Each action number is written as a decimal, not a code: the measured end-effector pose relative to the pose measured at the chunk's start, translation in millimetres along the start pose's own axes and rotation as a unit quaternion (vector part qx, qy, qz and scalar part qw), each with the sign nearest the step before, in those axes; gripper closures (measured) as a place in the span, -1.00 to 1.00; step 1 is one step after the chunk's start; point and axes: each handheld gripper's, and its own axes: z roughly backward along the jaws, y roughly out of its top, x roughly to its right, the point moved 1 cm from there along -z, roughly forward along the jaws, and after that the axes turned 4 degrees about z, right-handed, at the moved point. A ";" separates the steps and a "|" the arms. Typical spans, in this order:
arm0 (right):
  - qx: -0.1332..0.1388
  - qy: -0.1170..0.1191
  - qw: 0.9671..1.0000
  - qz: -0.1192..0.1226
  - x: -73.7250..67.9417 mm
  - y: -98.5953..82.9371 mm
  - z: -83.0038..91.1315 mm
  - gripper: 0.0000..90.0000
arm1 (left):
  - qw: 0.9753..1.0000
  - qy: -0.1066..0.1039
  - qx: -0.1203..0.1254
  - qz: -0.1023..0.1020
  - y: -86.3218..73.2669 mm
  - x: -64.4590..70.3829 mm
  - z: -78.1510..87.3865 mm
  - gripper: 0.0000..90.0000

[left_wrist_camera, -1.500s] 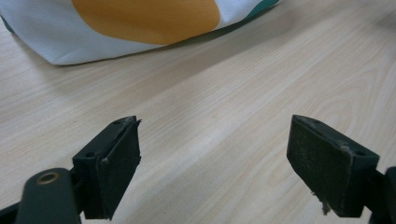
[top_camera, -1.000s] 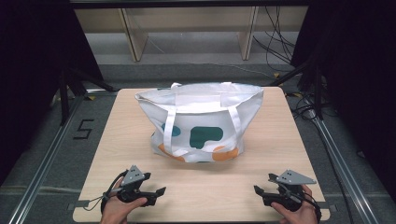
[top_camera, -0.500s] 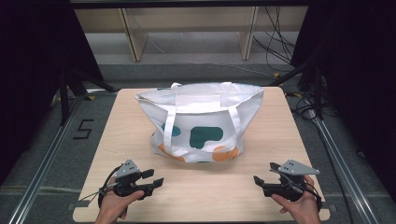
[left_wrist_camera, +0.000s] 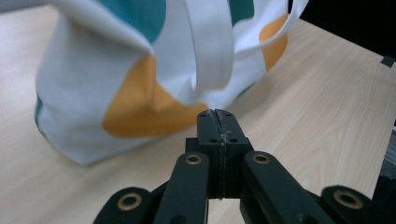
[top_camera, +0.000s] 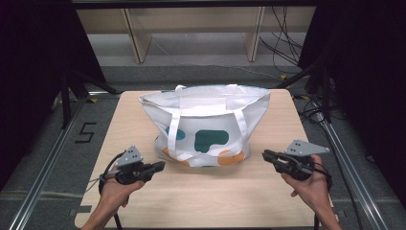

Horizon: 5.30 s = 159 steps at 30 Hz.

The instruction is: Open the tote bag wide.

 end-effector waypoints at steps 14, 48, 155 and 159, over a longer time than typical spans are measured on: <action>0.015 -0.013 0.999 0.044 37.0 101.9 -15.3 1.00 | 0.999 0.008 0.045 -0.009 122.9 -17.8 3.7 0.99; -0.179 0.046 0.982 0.030 36.6 73.5 -144.9 1.00 | 0.984 0.080 -0.141 0.079 67.6 -124.0 -103.8 0.97; -0.195 -0.005 0.980 0.042 63.3 86.0 -217.3 1.00 | 0.988 0.062 -0.140 0.019 80.9 -105.8 -127.5 0.91; -0.168 0.052 0.983 0.049 33.2 91.0 -184.3 1.00 | 0.993 0.033 -0.114 0.013 87.3 -91.7 -125.2 0.91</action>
